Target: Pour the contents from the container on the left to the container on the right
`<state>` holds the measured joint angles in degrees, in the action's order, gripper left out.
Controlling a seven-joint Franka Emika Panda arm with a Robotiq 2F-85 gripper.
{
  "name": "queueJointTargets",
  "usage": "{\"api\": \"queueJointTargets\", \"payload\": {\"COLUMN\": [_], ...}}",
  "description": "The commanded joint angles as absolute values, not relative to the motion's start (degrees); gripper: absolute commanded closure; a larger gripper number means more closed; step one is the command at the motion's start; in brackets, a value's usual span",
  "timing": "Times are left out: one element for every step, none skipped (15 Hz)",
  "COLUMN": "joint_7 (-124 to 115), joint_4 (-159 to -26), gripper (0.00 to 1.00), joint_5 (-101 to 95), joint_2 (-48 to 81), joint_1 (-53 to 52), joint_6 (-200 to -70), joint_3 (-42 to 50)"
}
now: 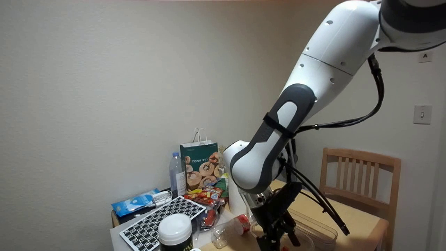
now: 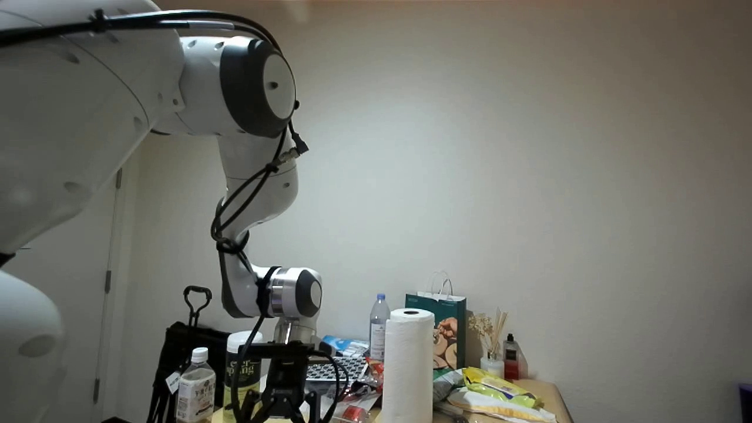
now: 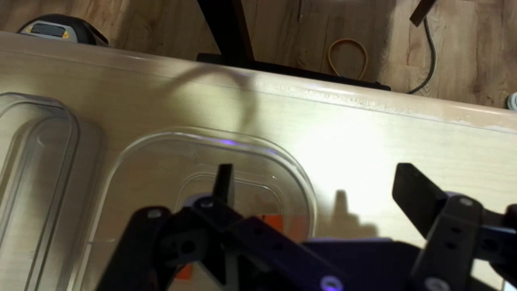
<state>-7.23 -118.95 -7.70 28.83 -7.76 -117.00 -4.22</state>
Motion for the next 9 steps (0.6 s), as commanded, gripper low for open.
{"api": "queueJointTargets", "payload": {"joint_7": [-7.1, -8.7, -11.6, -13.0, -14.9, -16.2, -17.3, -18.1, -18.2], "joint_4": [-118.3, -118.3, -118.5, -118.3, -117.9, -117.5, -116.7, -116.2, -115.7], "gripper": [0.0, 0.0, 0.0, 0.0, 0.0, 0.0, 0.0, 0.0, 0.0], "joint_5": [-7.8, -7.2, -7.8, -7.4, -7.6, -7.7, -8.0, -8.0, -7.9], "joint_2": [29.4, 29.3, 29.3, 29.5, 30.1, 30.6, 31.4, 32.0, 32.7], "joint_1": [-8.3, -8.6, -9.4, -9.6, -10.0, -10.4, -10.8, -11.2, -11.3], "joint_6": [-116.8, -117.7, -119.7, -120.7, -122.1, -123.2, -123.7, -124.0, -124.2], "joint_3": [-3.9, -3.7, -3.2, -3.1, -2.8, -2.7, -2.4, -2.2, -2.1]}}
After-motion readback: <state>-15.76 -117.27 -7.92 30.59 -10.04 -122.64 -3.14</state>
